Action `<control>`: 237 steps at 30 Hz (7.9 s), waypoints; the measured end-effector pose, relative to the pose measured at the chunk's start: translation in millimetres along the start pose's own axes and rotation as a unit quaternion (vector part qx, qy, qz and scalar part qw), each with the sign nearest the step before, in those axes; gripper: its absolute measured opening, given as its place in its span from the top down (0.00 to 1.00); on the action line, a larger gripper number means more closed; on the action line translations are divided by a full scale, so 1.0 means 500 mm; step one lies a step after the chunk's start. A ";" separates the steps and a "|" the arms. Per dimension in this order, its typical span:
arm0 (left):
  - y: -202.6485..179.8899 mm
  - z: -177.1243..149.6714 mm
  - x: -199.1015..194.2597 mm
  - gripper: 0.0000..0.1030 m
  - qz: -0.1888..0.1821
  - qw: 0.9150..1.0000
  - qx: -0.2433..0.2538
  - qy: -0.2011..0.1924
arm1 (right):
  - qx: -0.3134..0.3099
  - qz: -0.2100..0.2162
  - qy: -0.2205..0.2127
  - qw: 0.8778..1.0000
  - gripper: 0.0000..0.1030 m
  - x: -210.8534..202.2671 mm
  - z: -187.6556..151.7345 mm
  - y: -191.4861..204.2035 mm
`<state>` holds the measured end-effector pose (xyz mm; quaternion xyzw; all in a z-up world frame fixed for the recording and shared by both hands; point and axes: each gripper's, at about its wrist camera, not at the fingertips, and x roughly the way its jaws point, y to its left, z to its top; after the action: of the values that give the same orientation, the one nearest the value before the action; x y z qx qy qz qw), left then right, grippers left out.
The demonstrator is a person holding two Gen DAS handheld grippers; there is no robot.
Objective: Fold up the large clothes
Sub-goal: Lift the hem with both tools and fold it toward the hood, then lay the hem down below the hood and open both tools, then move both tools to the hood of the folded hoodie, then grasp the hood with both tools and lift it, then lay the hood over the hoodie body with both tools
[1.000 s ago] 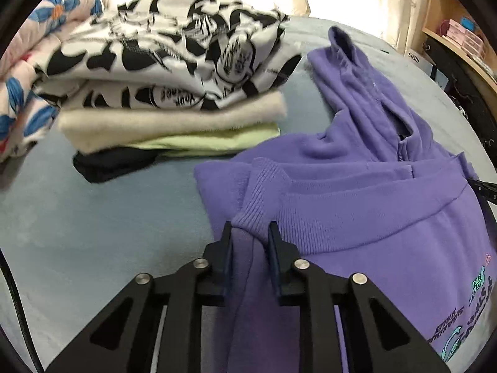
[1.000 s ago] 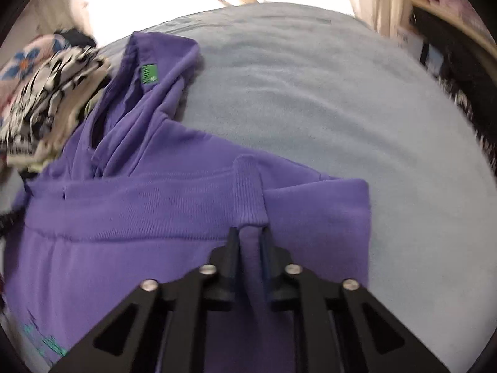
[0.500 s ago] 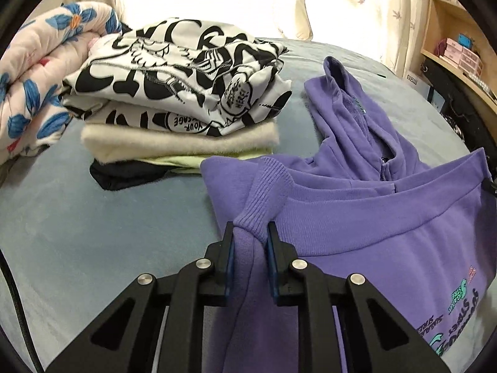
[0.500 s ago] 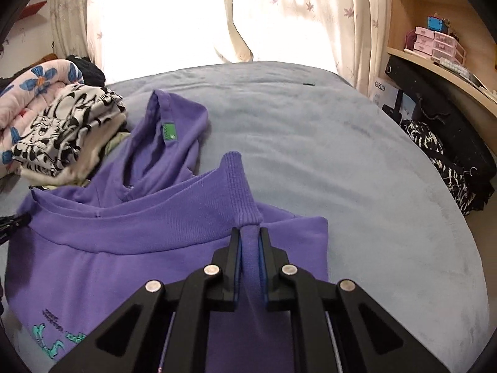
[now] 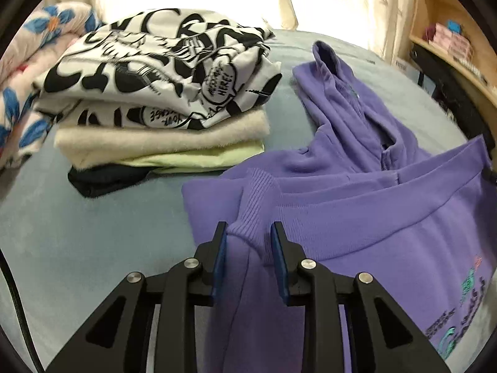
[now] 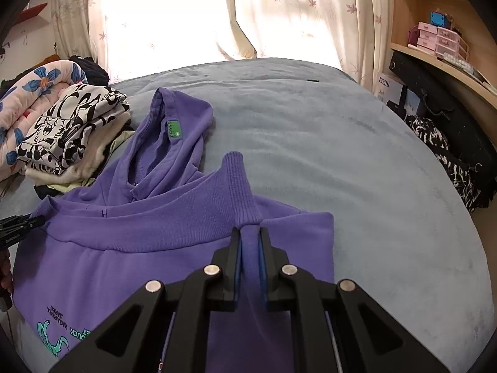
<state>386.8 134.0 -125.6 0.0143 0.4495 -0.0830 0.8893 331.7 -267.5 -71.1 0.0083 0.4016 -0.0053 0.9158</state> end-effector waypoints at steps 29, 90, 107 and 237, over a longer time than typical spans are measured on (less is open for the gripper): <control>0.048 0.054 0.143 0.90 0.012 0.994 -0.104 -0.021 | 0.074 -0.062 0.047 0.994 0.91 0.208 -0.023 -0.084; -0.032 -0.113 -0.147 0.71 0.037 0.995 -0.022 0.089 | 0.064 -0.032 0.238 0.969 0.74 -0.050 -0.149 -0.061; -0.148 0.424 0.026 0.71 0.009 0.997 0.060 0.048 | 0.087 0.047 0.118 0.988 0.63 0.074 0.363 -0.036; -0.154 0.060 0.042 0.46 -0.279 0.910 -0.189 0.243 | 0.315 0.205 0.301 0.876 0.46 0.080 -0.076 0.081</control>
<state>410.7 52.4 -120.4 -0.2604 0.6444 -0.2354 0.6794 331.2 -226.2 -125.8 0.3794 0.6244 0.0596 0.6801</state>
